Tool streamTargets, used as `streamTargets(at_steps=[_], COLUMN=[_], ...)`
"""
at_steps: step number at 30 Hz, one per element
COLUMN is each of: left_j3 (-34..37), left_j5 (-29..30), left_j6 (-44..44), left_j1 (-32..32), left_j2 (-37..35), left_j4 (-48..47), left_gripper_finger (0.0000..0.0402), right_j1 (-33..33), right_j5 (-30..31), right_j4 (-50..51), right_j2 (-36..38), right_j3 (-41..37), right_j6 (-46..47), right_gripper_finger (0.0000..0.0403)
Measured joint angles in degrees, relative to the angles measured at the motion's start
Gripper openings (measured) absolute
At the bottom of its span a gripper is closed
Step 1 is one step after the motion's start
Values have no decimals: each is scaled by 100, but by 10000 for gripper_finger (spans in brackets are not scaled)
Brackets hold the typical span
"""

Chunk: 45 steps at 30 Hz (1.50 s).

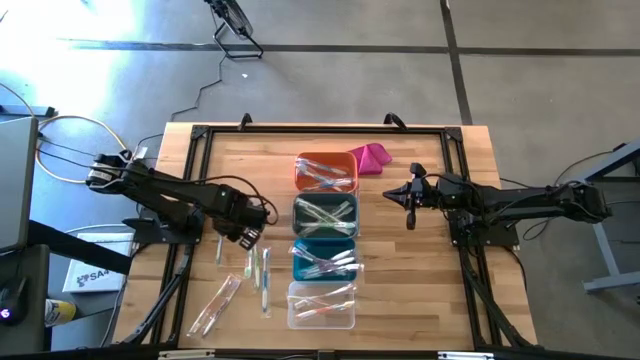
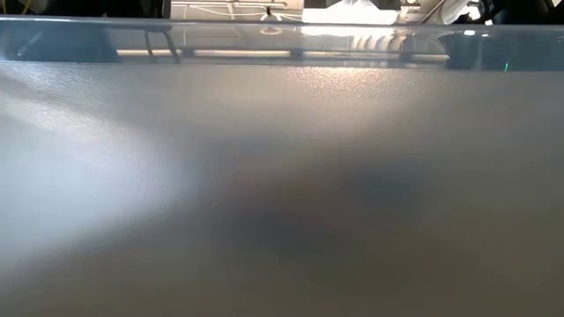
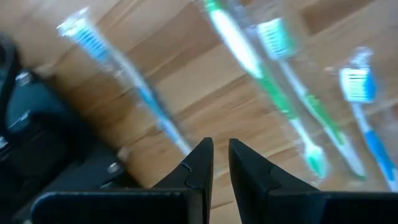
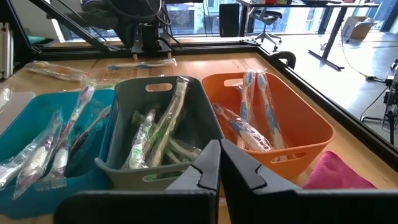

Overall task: Pick & Place Toothbrushes
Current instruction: Put the blue toothbrush into the orange bin

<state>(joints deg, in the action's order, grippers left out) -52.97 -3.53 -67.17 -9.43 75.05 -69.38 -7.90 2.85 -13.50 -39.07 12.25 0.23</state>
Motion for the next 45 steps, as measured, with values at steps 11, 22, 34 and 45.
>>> streamTargets(at_steps=[11,22,34,45], left_j3=[237,891,1241,1573], left_j5=[48,-162,-105,126], left_j6=[86,-420,-658,-966], left_j1=[0,0,2,3], left_j2=[2,4,7,7], left_j4=[-153,-59,510,930], left_gripper_finger=[48,153,197,197], right_j1=[0,0,2,2], right_j5=[0,0,-2,-2], right_j4=[1,0,2,2], right_j2=[-1,-2,-2,-2], right_j3=[0,0,0,0], right_j6=[1,2,2,2], right_gripper_finger=[4,4,4,4])
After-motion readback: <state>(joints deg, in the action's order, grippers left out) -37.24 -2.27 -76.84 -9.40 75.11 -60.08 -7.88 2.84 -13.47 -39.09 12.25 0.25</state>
